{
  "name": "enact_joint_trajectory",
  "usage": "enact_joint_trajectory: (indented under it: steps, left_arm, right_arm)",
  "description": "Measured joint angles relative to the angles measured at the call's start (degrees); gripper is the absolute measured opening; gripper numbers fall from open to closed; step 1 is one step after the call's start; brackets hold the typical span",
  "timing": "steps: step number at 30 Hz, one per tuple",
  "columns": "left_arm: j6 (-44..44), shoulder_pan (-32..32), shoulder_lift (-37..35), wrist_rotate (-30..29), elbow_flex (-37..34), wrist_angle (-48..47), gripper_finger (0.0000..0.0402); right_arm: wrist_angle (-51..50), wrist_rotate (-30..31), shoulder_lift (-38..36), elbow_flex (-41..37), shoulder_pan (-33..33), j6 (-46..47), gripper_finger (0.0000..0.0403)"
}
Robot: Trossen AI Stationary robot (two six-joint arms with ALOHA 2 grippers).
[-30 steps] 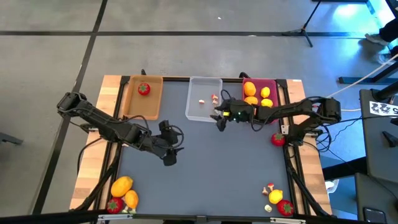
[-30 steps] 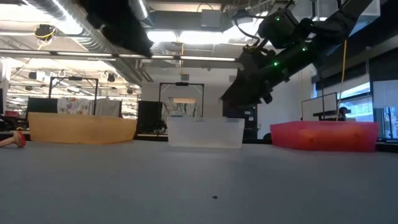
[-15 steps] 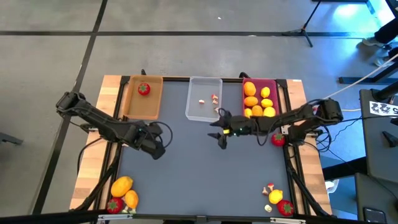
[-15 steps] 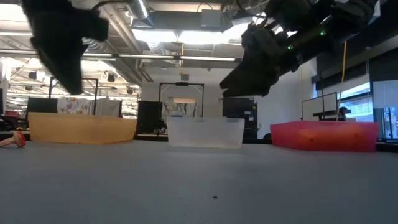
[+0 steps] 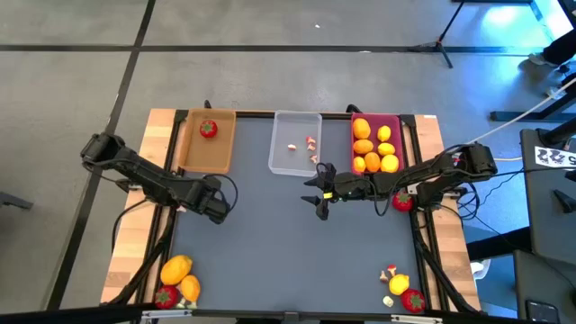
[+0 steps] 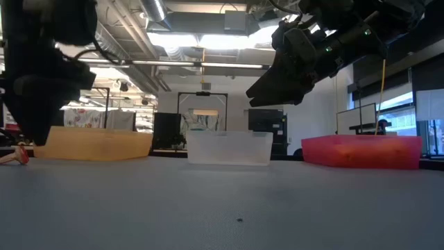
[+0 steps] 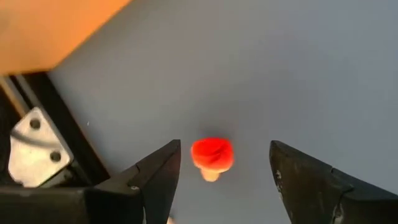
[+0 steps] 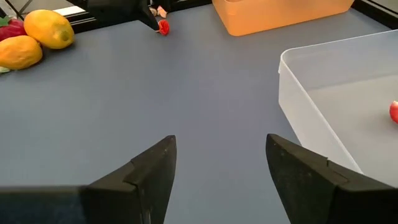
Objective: Sort produce into baskets
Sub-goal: Put the mushroom into the transparent bin
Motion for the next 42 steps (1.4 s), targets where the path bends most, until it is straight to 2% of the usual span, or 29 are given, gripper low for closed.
enact_joint_trajectory:
  steps: [7, 14, 24, 29, 35, 42]
  left_arm:
    - [3.2, 3.0, 0.0, 5.3, -3.0, 3.8, 0.0226]
    - [3.7, 4.1, 0.0, 6.4, -6.0, 6.1, 0.0202]
    - [7.5, 4.1, 0.0, 6.3, -6.1, 9.3, 0.0113]
    - [10.6, 4.1, 0.0, 4.9, -4.1, 9.9, 0.0078]
    - [17.0, 4.1, 0.0, 0.7, 1.1, 13.3, 0.0071]
    - [32.7, 4.7, 0.0, -8.6, 6.5, 28.6, 0.0070]
  right_arm:
    - [-0.1, 1.0, 0.0, 0.0, 0.0, 0.0, 0.0243]
    - [-0.3, 1.0, 0.0, 0.0, 0.0, 0.0, 0.0243]
    - [-0.5, 1.0, 0.0, 0.0, 0.0, 0.0, 0.0243]
    - [-0.5, 1.0, 0.0, 0.0, 0.0, 0.0, 0.0243]
    - [-0.5, 1.0, 0.0, 0.0, 0.0, 0.8, 0.0243]
    - [-0.5, 2.0, 0.0, 0.0, 0.0, 1.6, 0.0243]
